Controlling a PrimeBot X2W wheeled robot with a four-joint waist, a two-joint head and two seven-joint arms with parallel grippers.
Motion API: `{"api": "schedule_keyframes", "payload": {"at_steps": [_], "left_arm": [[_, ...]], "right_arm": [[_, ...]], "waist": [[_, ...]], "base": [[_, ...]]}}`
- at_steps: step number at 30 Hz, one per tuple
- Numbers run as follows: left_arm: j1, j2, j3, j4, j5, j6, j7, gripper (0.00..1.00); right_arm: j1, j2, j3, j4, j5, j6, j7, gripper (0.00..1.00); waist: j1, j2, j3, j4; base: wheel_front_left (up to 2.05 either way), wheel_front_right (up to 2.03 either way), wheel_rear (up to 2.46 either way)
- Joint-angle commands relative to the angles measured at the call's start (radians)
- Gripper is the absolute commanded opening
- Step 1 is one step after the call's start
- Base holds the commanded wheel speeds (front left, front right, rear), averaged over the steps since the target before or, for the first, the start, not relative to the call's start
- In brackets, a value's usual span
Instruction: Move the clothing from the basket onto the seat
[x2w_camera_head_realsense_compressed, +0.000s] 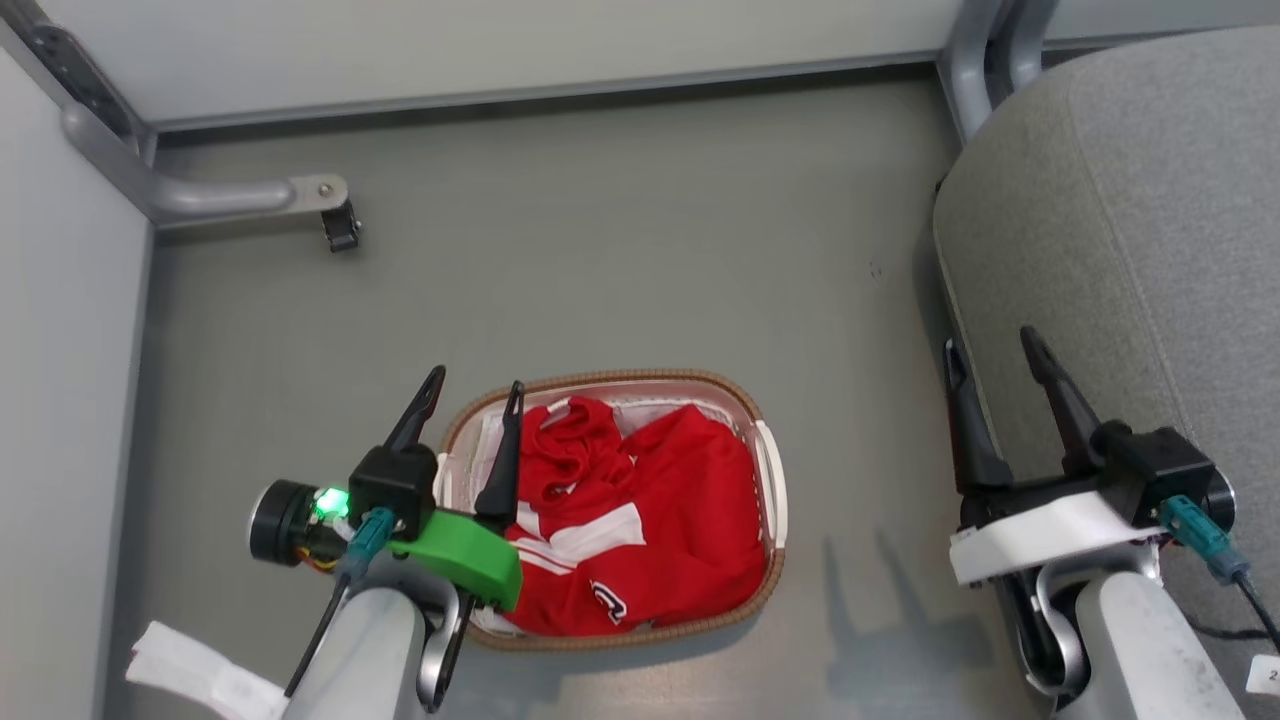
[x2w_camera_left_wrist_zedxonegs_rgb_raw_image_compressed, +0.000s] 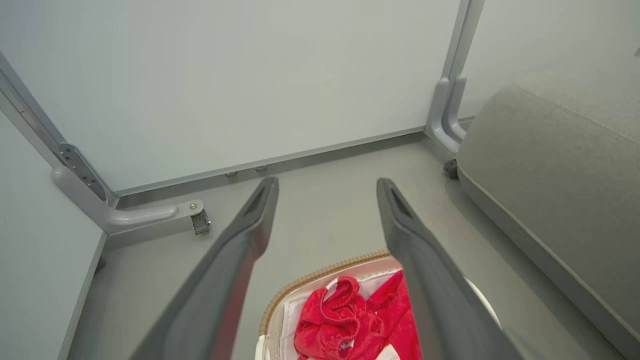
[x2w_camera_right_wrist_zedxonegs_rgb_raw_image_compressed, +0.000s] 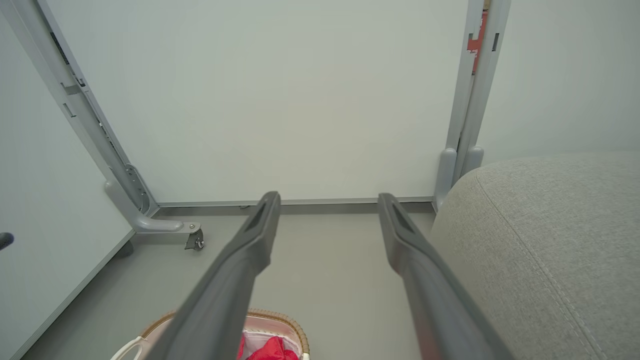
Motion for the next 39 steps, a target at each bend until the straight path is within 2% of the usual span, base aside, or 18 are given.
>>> {"api": "schedule_keyframes", "payload": {"at_steps": [1, 9, 16, 22, 31, 35, 36, 38, 39], "left_arm": [[-0.052, 0.007, -0.011, 0.034, 0.018, -0.008, 0.001, 1.00], [-0.268, 0.027, -0.079, 0.308, 0.080, -0.024, 0.001, 1.00], [-0.390, 0.033, -0.113, 0.499, 0.101, -0.028, 0.001, 1.00], [-0.452, 0.045, -0.127, 0.606, 0.118, 0.006, 0.002, 1.00], [-0.523, 0.078, -0.113, 0.709, 0.114, 0.100, 0.002, 1.00], [-0.536, 0.086, -0.111, 0.743, 0.110, 0.126, 0.002, 1.00], [-0.539, 0.085, -0.110, 0.750, 0.108, 0.128, 0.004, 0.92], [-0.543, 0.082, -0.111, 0.768, 0.101, 0.125, 0.004, 0.49], [-0.544, 0.079, -0.111, 0.776, 0.098, 0.123, 0.004, 0.36]], "right_arm": [[-0.035, -0.004, -0.005, -0.013, -0.001, 0.000, -0.005, 1.00], [-0.175, -0.004, -0.016, -0.058, 0.034, 0.000, -0.004, 1.00], [-0.248, -0.004, -0.016, -0.073, 0.063, 0.000, -0.004, 1.00], [-0.277, -0.004, -0.020, -0.084, 0.080, 0.000, -0.004, 1.00], [-0.293, -0.004, -0.027, -0.077, 0.104, 0.000, -0.004, 1.00], [-0.291, -0.004, -0.022, -0.075, 0.110, 0.000, -0.004, 1.00], [-0.290, -0.004, -0.021, -0.075, 0.113, 0.000, -0.004, 1.00], [-0.287, -0.004, -0.020, -0.073, 0.115, 0.000, -0.004, 1.00], [-0.283, -0.004, -0.021, -0.071, 0.115, 0.000, -0.004, 1.00]], "waist": [[0.0000, 0.0000, 0.166, -0.051], [0.0000, 0.0000, 0.405, -0.113], [0.0000, 0.0000, 0.522, -0.148], [0.0000, 0.0000, 0.577, -0.169], [0.0000, 0.0000, 0.597, -0.184], [0.0000, 0.0000, 0.595, -0.187], [0.0000, 0.0000, 0.595, -0.187], [0.0000, 0.0000, 0.591, -0.186], [0.0000, 0.0000, 0.586, -0.185]], "base": [[0.00, 0.00, 0.00], [0.00, 0.00, 0.00], [0.00, 0.00, 0.00], [0.00, 0.00, 0.00], [0.00, 0.00, 0.00], [0.00, 0.00, 0.00], [0.00, 0.00, 0.00], [0.00, 0.00, 0.00], [0.00, 0.00, 0.00]]}}
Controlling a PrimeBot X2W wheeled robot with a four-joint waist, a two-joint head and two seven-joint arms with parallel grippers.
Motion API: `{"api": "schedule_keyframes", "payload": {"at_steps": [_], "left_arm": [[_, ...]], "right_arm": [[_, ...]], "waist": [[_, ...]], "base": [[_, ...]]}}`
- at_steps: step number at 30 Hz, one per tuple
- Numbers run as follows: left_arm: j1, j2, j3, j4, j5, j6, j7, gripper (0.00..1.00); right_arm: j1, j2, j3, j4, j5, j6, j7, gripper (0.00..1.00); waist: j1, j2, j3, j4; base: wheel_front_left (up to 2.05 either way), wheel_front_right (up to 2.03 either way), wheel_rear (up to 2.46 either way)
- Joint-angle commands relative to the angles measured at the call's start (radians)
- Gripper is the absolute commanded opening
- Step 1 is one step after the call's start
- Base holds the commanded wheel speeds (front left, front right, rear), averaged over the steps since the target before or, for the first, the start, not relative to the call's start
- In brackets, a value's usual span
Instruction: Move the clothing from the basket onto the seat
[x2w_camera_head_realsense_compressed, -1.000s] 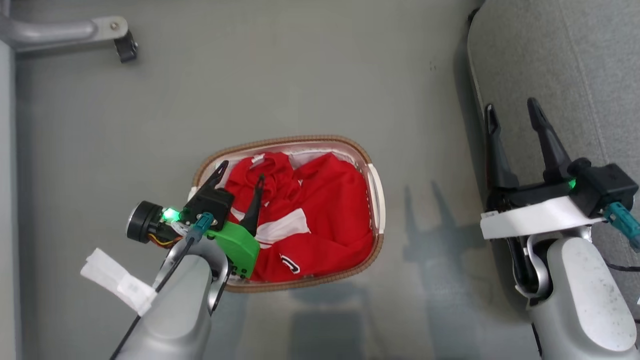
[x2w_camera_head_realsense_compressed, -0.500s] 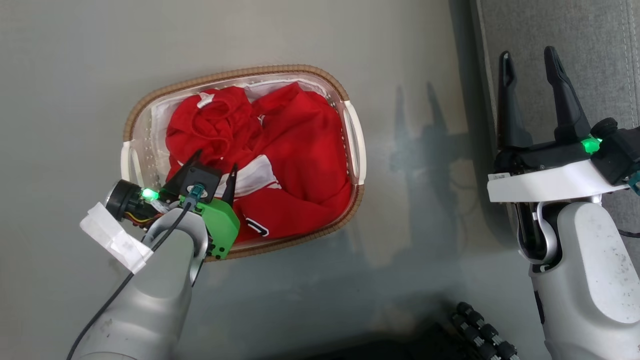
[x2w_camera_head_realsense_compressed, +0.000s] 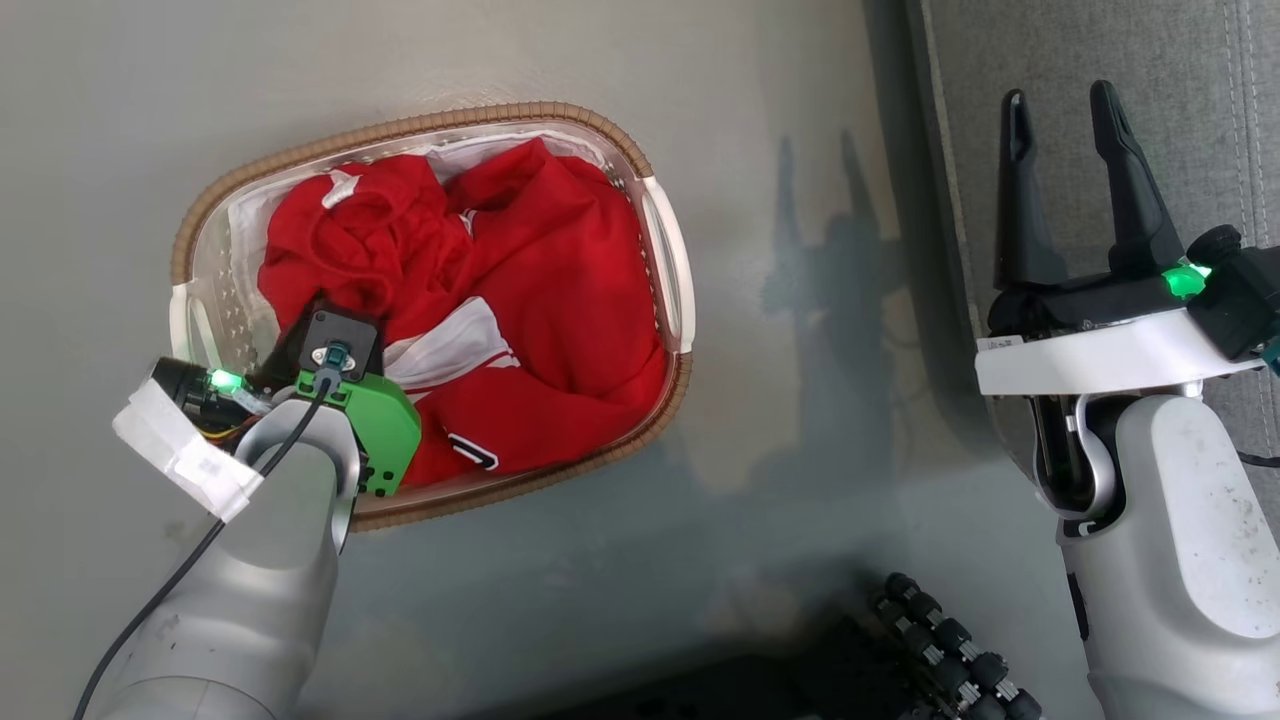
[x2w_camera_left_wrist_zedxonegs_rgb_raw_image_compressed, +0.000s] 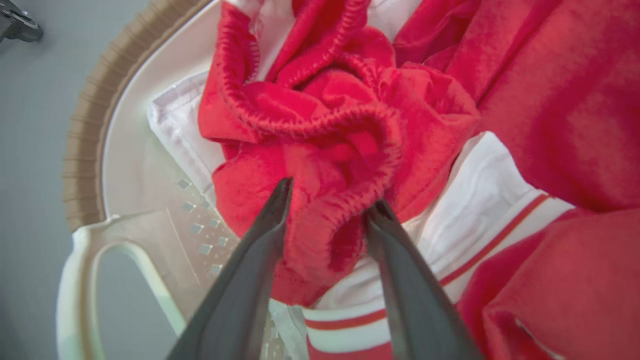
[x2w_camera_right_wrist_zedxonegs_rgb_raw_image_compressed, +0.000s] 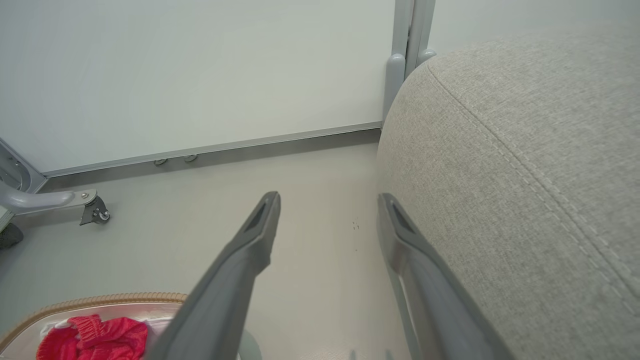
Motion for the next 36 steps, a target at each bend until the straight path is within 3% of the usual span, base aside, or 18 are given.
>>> {"api": "schedule_keyframes", "payload": {"at_steps": [1, 3, 8, 18, 27, 36], "left_arm": [[-0.017, 0.001, 0.003, 0.007, -0.011, -0.005, -0.001, 0.20], [-0.011, -0.006, 0.004, 0.011, -0.022, -0.014, -0.002, 0.00], [0.023, -0.024, -0.003, -0.003, -0.037, -0.043, -0.005, 0.00], [0.149, -0.044, -0.003, -0.192, -0.090, -0.097, -0.004, 0.00], [0.224, -0.019, -0.063, -0.315, -0.066, -0.136, -0.004, 0.00], [0.173, -0.003, -0.137, -0.422, -0.088, -0.162, 0.034, 0.00]], "right_arm": [[0.009, -0.003, -0.001, 0.006, 0.008, 0.000, -0.002, 1.00], [0.016, -0.003, -0.001, 0.011, 0.004, 0.000, -0.002, 1.00], [0.031, -0.003, -0.001, 0.023, -0.014, 0.000, -0.002, 1.00], [0.114, -0.004, -0.012, 0.073, -0.065, 0.000, -0.002, 1.00], [0.239, -0.004, -0.034, 0.127, -0.085, 0.000, -0.002, 1.00], [0.354, -0.004, -0.055, 0.162, -0.111, 0.000, -0.002, 1.00]], "waist": [[-0.0001, 0.0000, -0.009, 0.004], [-0.0001, 0.0000, -0.024, 0.009], [-0.0001, 0.0000, -0.082, 0.030], [-0.0001, 0.0000, -0.302, 0.101], [-0.0001, 0.0000, -0.556, 0.144], [-0.0001, 0.0000, -0.750, 0.156]], "base": [[0.00, 0.00, 0.00], [0.00, 0.00, 0.00], [0.00, 0.00, 0.00], [0.00, 0.00, 0.00], [0.00, 0.00, 0.00], [0.00, 0.00, 0.00]]}}
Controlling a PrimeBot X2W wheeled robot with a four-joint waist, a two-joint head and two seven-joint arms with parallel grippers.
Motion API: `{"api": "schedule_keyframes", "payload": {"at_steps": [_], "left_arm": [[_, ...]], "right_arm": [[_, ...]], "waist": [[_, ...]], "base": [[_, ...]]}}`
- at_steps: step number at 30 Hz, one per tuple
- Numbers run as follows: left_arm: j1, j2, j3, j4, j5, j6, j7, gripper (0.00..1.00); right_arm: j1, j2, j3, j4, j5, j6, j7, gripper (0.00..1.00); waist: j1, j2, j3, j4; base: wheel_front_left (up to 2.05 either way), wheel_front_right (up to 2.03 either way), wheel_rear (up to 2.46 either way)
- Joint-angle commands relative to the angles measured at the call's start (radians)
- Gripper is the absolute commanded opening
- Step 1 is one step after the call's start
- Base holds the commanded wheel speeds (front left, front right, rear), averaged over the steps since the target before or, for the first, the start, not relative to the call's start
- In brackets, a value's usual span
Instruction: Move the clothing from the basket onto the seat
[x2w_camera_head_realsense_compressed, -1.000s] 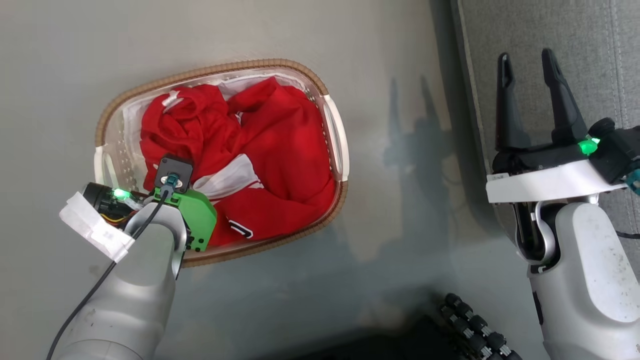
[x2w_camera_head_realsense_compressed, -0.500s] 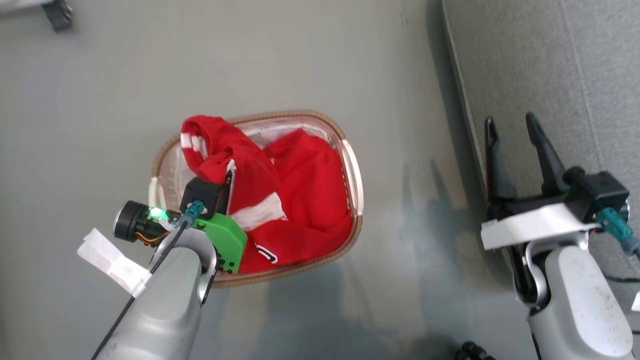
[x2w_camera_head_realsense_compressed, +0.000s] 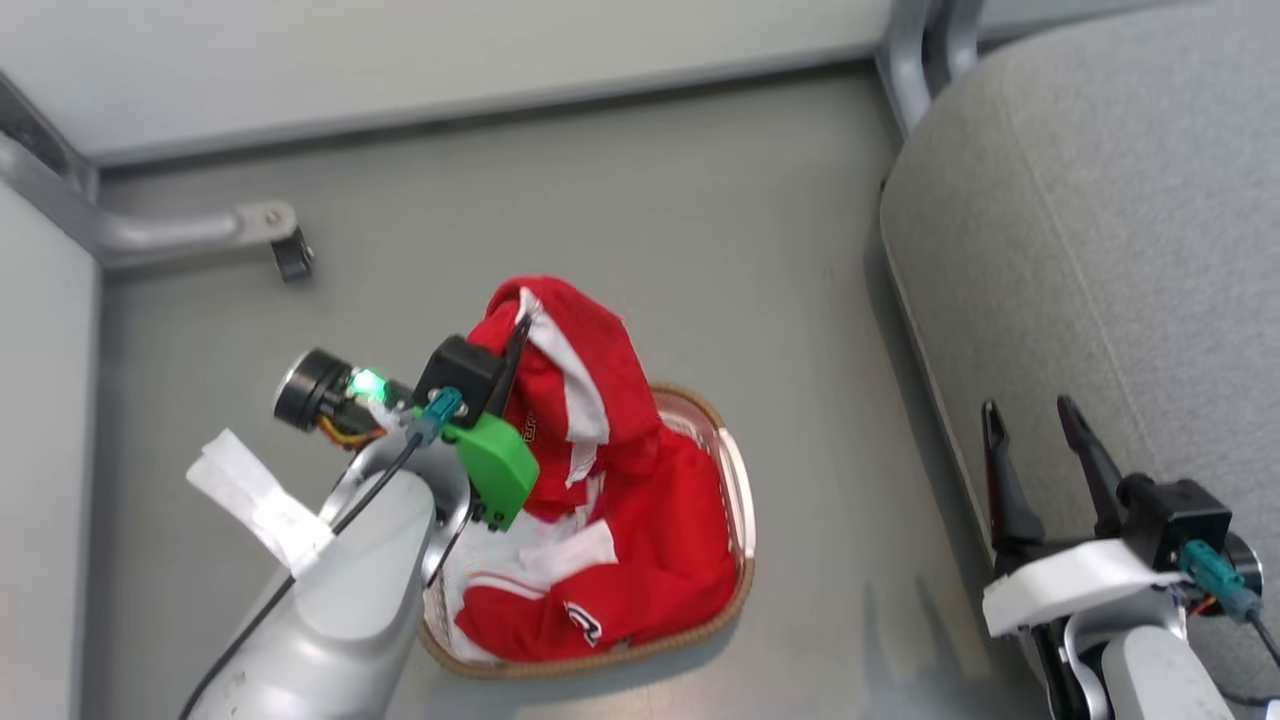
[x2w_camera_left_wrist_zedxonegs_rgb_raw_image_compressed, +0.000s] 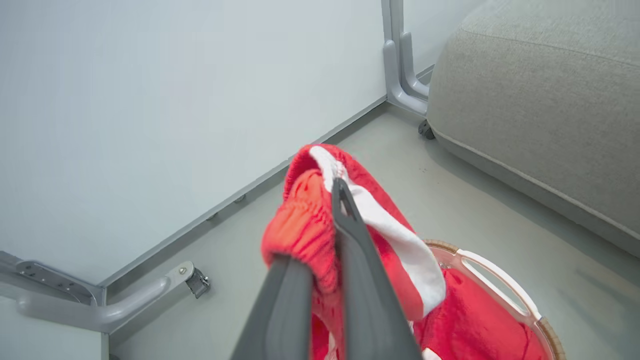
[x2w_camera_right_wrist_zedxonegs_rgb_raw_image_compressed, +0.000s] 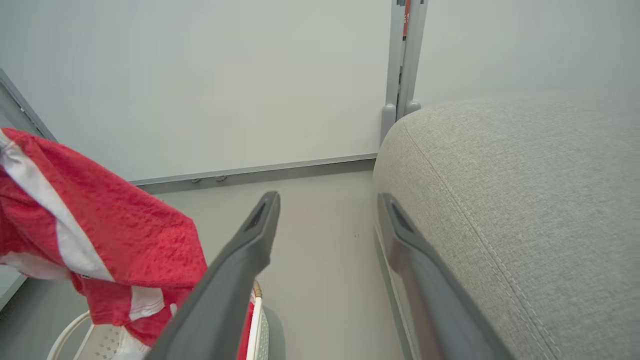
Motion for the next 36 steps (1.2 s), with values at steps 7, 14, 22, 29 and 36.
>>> {"api": "schedule_keyframes", "payload": {"at_steps": [7, 14, 22, 29, 36], "left_arm": [[-0.097, 0.039, -0.096, -0.154, -0.060, -0.006, 0.099, 0.00], [-0.221, 0.080, -0.156, -0.258, -0.153, -0.007, 0.178, 0.00], [-0.318, 0.088, -0.173, -0.289, -0.212, -0.007, 0.217, 0.00], [-0.357, 0.075, -0.192, -0.306, -0.242, -0.006, 0.244, 0.00], [-0.376, 0.064, -0.208, -0.333, -0.264, -0.006, 0.260, 0.00]], "right_arm": [[0.060, -0.004, 0.009, 0.010, -0.020, -0.001, -0.002, 1.00], [0.037, -0.004, 0.042, 0.008, -0.031, -0.001, -0.002, 1.00], [-0.023, -0.004, 0.134, 0.002, -0.039, -0.001, -0.002, 1.00], [-0.098, -0.005, 0.252, 0.024, -0.061, -0.001, -0.002, 1.00], [-0.202, -0.004, 0.323, 0.099, -0.100, -0.001, -0.002, 1.00]], "waist": [[0.0001, -0.0001, -0.239, 0.037], [0.0001, -0.0001, -0.254, 0.035], [0.0001, -0.0001, -0.255, 0.027], [0.0001, -0.0001, -0.258, 0.035], [0.0001, -0.0001, -0.260, 0.053]], "base": [[0.00, 0.00, 0.00], [0.00, 0.00, 0.00], [0.00, 0.00, 0.00], [0.00, 0.00, 0.00], [0.00, 0.00, 0.00]]}}
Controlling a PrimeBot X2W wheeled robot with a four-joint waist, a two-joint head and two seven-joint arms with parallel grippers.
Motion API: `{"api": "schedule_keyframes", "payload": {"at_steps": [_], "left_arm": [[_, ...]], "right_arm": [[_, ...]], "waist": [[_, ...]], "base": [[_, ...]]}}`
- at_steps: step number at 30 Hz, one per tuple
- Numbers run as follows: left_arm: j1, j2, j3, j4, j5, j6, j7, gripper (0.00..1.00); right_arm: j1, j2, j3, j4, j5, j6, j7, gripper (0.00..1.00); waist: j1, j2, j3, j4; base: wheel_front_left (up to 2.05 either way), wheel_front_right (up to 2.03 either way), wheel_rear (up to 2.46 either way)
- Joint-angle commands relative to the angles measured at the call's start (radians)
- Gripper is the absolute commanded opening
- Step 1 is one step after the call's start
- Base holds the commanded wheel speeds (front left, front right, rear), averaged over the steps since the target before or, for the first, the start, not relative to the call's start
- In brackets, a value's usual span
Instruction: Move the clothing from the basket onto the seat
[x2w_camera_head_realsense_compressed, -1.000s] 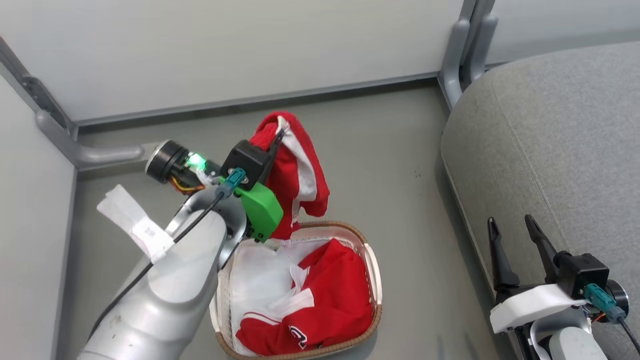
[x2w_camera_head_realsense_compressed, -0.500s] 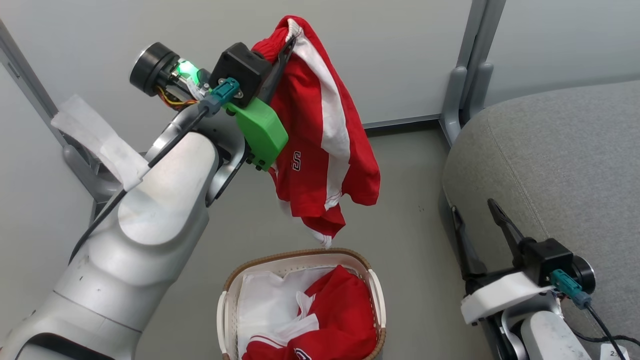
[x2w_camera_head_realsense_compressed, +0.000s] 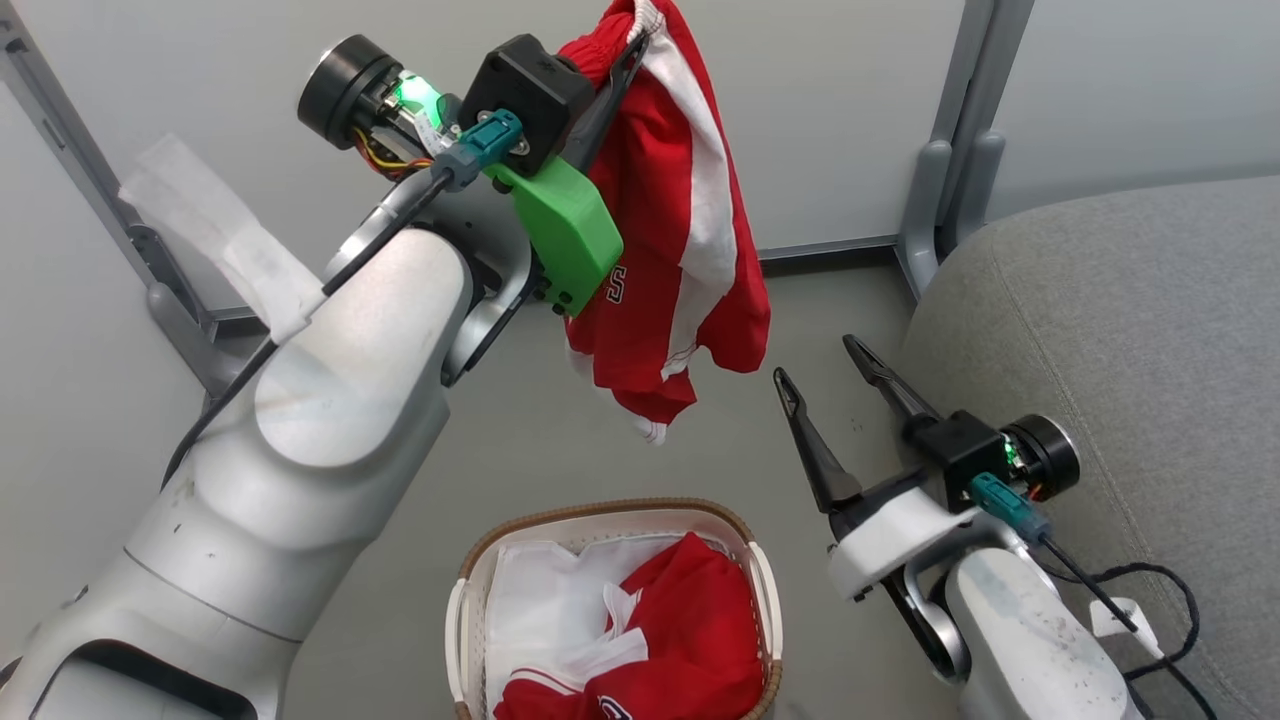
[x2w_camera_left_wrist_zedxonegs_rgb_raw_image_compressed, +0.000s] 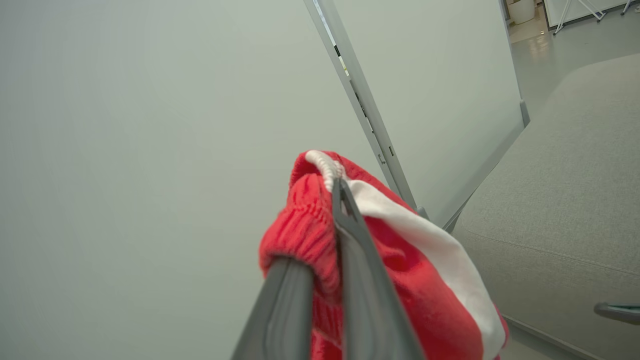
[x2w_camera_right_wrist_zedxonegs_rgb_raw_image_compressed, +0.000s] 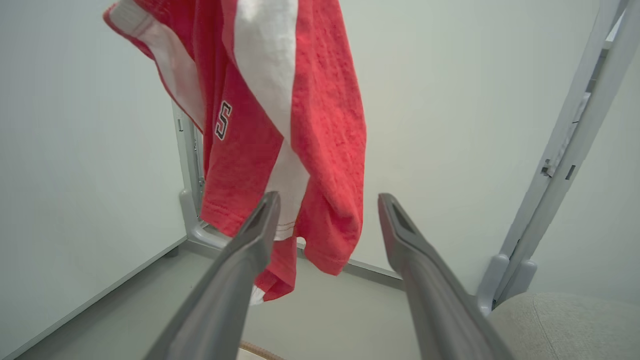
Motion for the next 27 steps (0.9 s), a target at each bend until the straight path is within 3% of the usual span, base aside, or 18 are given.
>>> {"api": "schedule_keyframes", "payload": {"at_steps": [1, 15, 22, 23, 24, 25, 26, 27], "left_arm": [[-0.021, -0.003, -0.003, -0.008, -0.004, 0.001, 0.001, 0.00], [-0.004, -0.043, -0.043, -0.068, -0.024, 0.003, 0.010, 0.00], [0.020, -0.036, -0.063, -0.120, -0.035, 0.002, 0.022, 0.00], [0.024, -0.031, -0.062, -0.128, -0.039, 0.005, 0.024, 0.00], [0.031, -0.025, -0.059, -0.131, -0.044, 0.008, 0.027, 0.00], [0.040, -0.018, -0.057, -0.132, -0.048, 0.011, 0.028, 0.00], [0.046, -0.012, -0.053, -0.133, -0.051, 0.015, 0.031, 0.00], [0.055, -0.005, -0.047, -0.132, -0.054, 0.021, 0.032, 0.00]], "right_arm": [[-0.026, -0.005, 0.008, 0.025, -0.014, -0.001, -0.002, 1.00], [-0.219, -0.005, 0.066, 0.291, -0.034, -0.001, -0.002, 1.00], [-0.283, -0.005, 0.076, 0.345, -0.012, -0.001, -0.002, 1.00], [-0.291, -0.005, 0.074, 0.349, -0.002, -0.001, -0.002, 0.94], [-0.296, -0.005, 0.073, 0.354, 0.004, -0.001, -0.002, 0.50], [-0.304, -0.005, 0.076, 0.360, 0.009, -0.001, -0.002, 0.15], [-0.311, -0.004, 0.078, 0.364, 0.013, -0.001, -0.002, 0.00], [-0.317, -0.004, 0.081, 0.369, 0.019, -0.001, -0.002, 0.00]], "waist": [[0.0001, 0.0000, 0.001, 0.007], [0.0001, 0.0000, 0.008, 0.064], [0.0001, 0.0000, 0.014, 0.080], [0.0001, 0.0000, 0.015, 0.081], [0.0001, 0.0000, 0.015, 0.081], [0.0001, 0.0000, 0.015, 0.080], [0.0001, 0.0000, 0.016, 0.078], [0.0001, 0.0000, 0.016, 0.075]], "base": [[0.00, 0.00, 0.00], [0.00, 0.00, 0.00], [0.00, 0.00, 0.00], [0.00, 0.00, 0.00], [0.00, 0.00, 0.00], [0.00, 0.00, 0.00], [0.00, 0.00, 0.00], [0.00, 0.00, 0.00]]}}
